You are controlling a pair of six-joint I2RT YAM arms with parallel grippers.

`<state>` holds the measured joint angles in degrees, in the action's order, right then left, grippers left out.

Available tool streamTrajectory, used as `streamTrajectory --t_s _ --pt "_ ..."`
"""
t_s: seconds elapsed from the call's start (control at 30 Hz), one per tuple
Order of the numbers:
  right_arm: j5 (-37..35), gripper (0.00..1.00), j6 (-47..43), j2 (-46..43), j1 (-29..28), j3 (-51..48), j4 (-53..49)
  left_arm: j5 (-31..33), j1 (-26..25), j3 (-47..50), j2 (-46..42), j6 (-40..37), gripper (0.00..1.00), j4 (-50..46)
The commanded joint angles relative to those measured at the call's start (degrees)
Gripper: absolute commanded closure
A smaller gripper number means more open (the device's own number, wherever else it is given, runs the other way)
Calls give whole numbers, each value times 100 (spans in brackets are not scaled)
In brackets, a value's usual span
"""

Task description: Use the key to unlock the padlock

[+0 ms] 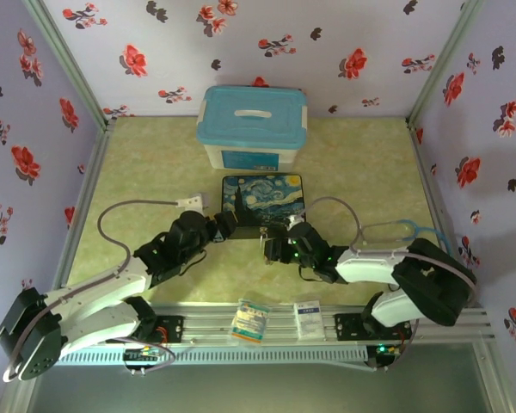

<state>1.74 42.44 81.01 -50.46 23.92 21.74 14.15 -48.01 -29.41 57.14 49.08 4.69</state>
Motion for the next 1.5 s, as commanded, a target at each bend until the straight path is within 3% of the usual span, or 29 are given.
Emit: streamTrajectory --t_s 0.0,0.23,0.53,0.73,0.83,1.23,1.47 --pt "-7 44 -118 143 -91 110 183 -270 182 -228 9 -393 38 -188" --pt "-235 45 -38 290 -499 7 179 -375 335 -522 375 -650 38 -232" --pt "-555 50 47 457 -599 -136 134 -457 380 -670 658 -702 38 -70" --pt "-1403 52 -42 604 -846 403 -1106 -457 412 -740 665 -778 38 -80" --pt "-1515 58 59 683 -887 501 -1389 -457 454 -807 690 -867 38 -97" --pt "-1313 69 1089 779 -922 -112 -117 -221 806 -1100 1889 -1413 36 -4" --pt "-1715 74 2233 840 -1124 -283 264 -113 812 -1238 2559 -1604 40 67"
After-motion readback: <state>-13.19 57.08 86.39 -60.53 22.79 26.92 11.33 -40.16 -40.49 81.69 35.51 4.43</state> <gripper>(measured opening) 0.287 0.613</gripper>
